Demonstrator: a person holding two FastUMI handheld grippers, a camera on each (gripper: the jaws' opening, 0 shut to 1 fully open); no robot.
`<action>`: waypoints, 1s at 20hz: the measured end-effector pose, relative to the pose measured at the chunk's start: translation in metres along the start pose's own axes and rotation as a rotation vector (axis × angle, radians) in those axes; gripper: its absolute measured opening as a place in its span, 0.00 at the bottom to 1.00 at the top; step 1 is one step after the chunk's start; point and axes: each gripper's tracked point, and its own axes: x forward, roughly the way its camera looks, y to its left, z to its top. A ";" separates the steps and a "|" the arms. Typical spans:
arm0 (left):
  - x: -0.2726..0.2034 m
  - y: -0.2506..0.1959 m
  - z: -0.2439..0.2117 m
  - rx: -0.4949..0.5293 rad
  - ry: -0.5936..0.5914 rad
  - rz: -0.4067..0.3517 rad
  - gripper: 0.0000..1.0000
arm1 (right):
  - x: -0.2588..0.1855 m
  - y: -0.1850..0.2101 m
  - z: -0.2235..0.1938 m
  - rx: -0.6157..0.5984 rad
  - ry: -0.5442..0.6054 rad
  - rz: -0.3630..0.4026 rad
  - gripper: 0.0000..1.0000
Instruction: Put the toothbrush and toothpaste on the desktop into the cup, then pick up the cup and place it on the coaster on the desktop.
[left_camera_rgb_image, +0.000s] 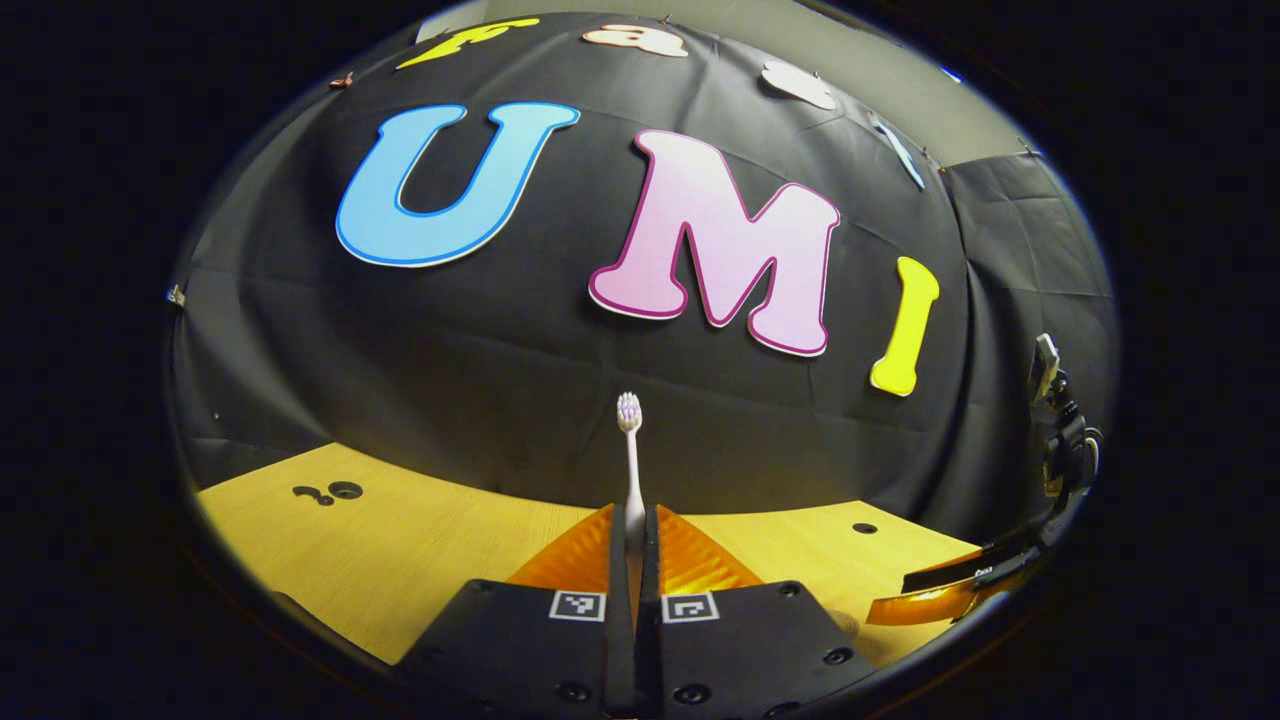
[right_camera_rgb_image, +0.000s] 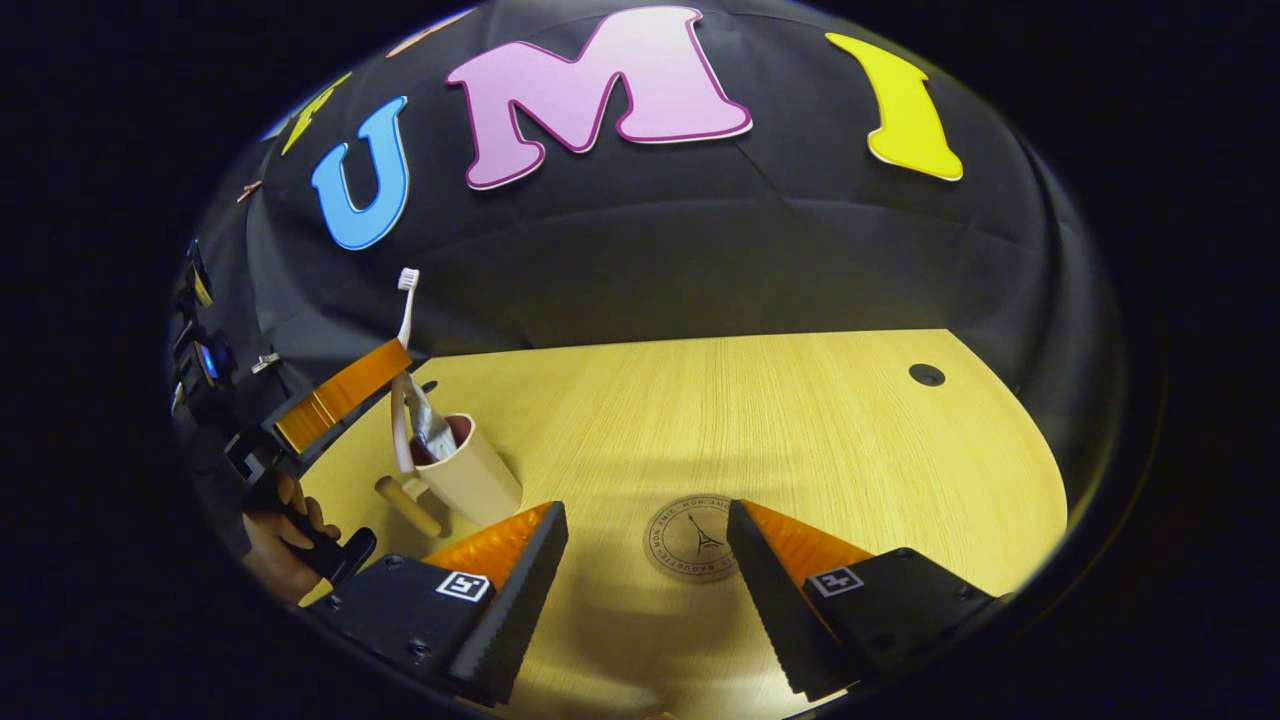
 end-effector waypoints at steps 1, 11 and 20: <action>0.003 0.000 0.000 0.002 -0.007 0.000 0.06 | 0.000 0.000 -0.001 -0.001 0.004 -0.001 0.98; 0.026 0.005 -0.002 0.038 -0.039 -0.020 0.06 | 0.002 0.016 -0.032 -0.009 0.069 0.022 0.98; 0.003 -0.005 -0.004 0.120 -0.048 -0.024 0.24 | 0.001 0.023 -0.049 -0.018 0.124 0.039 0.99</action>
